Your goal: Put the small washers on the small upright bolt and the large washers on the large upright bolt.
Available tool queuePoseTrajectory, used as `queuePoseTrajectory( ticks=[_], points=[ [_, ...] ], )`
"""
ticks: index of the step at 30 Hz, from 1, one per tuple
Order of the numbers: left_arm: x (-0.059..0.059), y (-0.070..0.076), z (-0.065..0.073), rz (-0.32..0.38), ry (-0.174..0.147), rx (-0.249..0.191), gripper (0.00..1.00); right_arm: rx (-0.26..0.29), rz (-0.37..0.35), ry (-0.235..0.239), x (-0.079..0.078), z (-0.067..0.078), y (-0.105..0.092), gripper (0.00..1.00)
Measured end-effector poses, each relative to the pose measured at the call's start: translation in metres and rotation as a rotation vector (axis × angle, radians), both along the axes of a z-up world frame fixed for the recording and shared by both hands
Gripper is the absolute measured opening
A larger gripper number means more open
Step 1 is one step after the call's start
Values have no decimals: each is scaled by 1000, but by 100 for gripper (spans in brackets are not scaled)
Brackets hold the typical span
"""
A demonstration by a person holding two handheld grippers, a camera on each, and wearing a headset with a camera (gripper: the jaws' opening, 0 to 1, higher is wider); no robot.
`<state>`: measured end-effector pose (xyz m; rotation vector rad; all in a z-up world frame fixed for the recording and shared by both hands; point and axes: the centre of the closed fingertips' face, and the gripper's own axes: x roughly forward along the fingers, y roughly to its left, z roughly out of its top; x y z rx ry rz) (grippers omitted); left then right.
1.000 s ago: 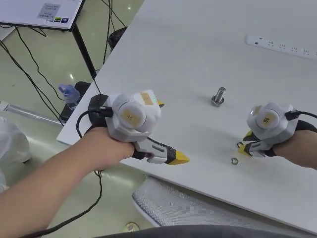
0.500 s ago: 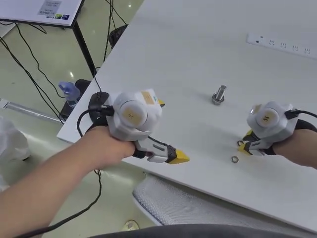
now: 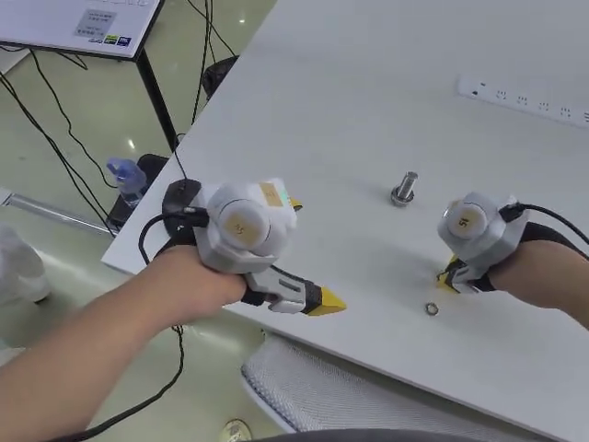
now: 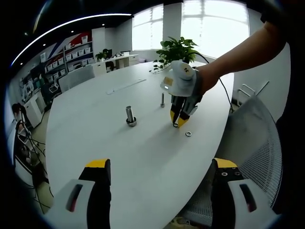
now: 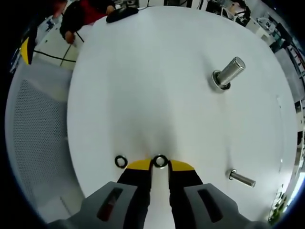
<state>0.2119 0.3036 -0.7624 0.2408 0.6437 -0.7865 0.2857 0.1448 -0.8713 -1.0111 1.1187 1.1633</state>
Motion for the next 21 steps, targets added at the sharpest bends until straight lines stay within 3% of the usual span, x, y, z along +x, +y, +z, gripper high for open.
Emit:
queuePoseTrajectory(
  ticks=[3, 9, 14, 21],
  points=[
    [-1, -2, -2, -4, 5, 0, 87, -3, -11, -8, 1, 0, -1, 14],
    [-1, -5, 0, -10, 4, 0, 86, 71, -57, 8, 3, 1, -4, 13],
    [2, -6, 2, -9, 1, 1, 86, 77, -74, 21, 3, 3, -9, 13],
    [6, -9, 0, 0, 1, -13, 85, 88, -112, 11, 7, 22, -27, 13]
  ],
)
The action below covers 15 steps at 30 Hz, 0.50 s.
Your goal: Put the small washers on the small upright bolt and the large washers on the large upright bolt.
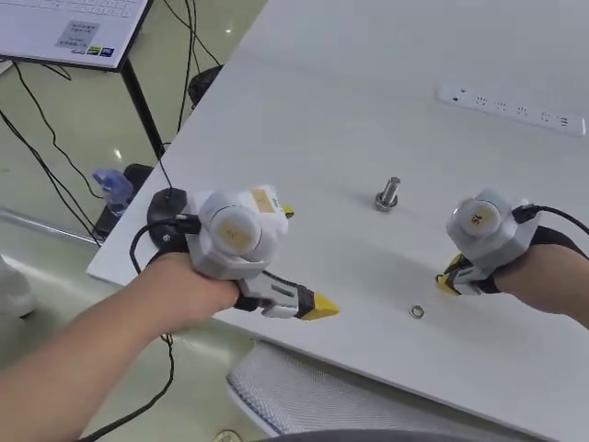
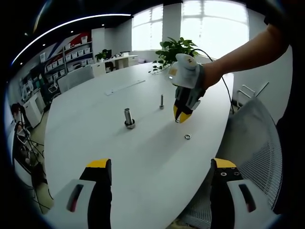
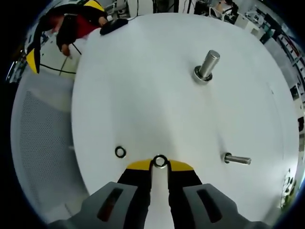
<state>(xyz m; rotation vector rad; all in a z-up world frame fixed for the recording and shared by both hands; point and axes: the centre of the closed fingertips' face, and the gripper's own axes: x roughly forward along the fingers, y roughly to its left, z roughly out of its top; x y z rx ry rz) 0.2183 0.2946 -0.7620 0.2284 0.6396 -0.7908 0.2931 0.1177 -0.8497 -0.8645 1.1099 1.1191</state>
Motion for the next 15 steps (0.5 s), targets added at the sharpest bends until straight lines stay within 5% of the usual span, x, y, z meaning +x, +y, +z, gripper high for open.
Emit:
queuePoseTrajectory(
  ticks=[8, 15],
  points=[
    [7, -5, 2, 10, -6, -21, 87, -1, -61, -28, 17, 16, -36, 13],
    [11, -9, 7, 34, -14, -55, 90, 23, -90, -44, 39, 35, -47, 13]
  ],
)
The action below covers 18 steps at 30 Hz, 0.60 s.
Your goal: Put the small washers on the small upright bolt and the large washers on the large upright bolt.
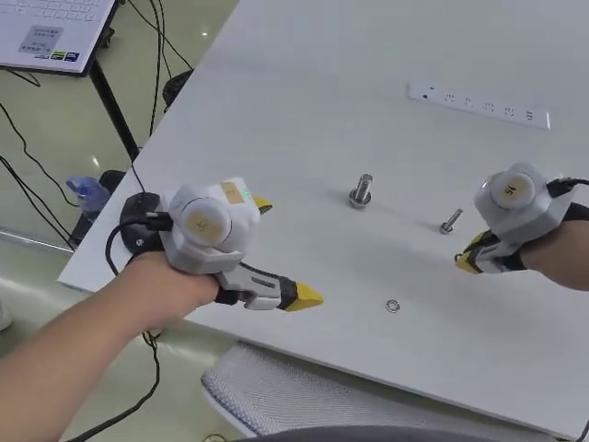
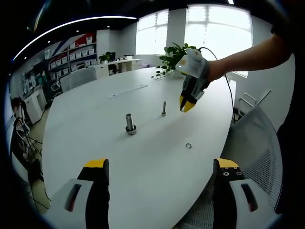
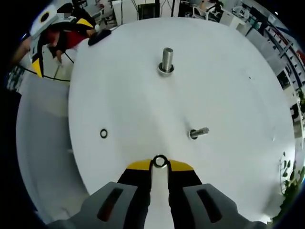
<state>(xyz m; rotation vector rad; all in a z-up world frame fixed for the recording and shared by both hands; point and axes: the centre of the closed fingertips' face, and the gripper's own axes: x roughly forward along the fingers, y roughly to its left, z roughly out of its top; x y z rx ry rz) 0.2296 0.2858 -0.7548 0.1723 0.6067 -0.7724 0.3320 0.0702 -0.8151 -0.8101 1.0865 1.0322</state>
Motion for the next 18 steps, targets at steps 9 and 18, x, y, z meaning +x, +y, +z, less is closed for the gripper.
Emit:
queuePoseTrajectory(
  ticks=[9, 18],
  points=[
    [3, -1, -3, 8, 5, 14, 93, 0, 15, -43, 30, 15, 2, 13],
    [4, -2, -7, 7, 10, 15, 95, 8, 19, -72, 53, 20, 8, 13]
  ],
)
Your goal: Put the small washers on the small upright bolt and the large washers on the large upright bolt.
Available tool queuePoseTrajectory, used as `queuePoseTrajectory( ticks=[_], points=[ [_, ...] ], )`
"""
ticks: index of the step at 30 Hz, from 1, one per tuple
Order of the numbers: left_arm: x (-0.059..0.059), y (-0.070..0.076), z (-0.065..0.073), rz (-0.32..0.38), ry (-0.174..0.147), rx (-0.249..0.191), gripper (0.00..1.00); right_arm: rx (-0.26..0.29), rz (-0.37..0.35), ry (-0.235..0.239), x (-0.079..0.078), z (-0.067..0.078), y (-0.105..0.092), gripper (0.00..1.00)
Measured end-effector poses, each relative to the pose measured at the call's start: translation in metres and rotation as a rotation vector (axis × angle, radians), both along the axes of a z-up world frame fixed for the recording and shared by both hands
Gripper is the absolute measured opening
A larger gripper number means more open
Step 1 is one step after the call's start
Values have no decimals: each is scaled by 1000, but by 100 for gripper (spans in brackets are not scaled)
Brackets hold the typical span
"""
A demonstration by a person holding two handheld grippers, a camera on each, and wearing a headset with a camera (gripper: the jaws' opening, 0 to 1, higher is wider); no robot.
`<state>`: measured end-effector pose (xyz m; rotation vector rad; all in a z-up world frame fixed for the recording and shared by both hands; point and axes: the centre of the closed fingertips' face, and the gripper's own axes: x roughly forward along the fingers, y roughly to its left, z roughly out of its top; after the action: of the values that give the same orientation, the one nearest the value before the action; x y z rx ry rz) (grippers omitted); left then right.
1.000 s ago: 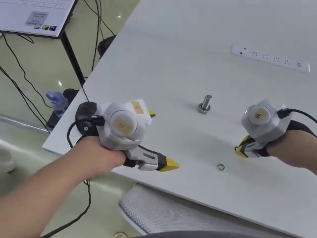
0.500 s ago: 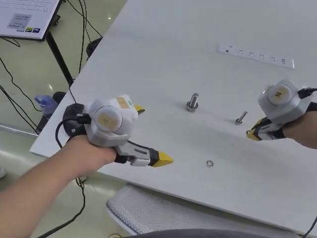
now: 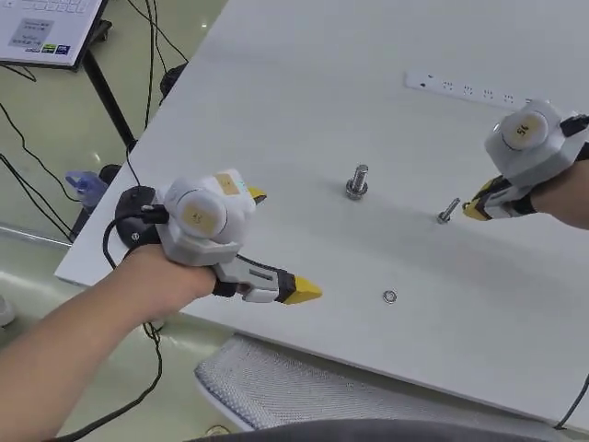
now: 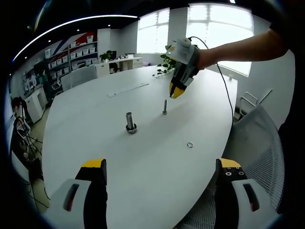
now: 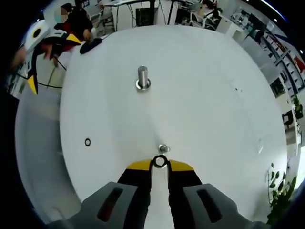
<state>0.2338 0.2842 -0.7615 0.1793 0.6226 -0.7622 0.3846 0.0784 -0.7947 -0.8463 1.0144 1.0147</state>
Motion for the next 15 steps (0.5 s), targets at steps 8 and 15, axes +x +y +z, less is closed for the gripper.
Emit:
queuePoseTrajectory(
  ticks=[8, 15],
  points=[
    [0, -1, -2, -3, 4, -4, 98, -12, 15, 0, 10, -6, 5, 13],
    [3, -3, -3, -8, 5, -5, 99, -30, 35, -7, 12, -11, 8, 13]
  ],
)
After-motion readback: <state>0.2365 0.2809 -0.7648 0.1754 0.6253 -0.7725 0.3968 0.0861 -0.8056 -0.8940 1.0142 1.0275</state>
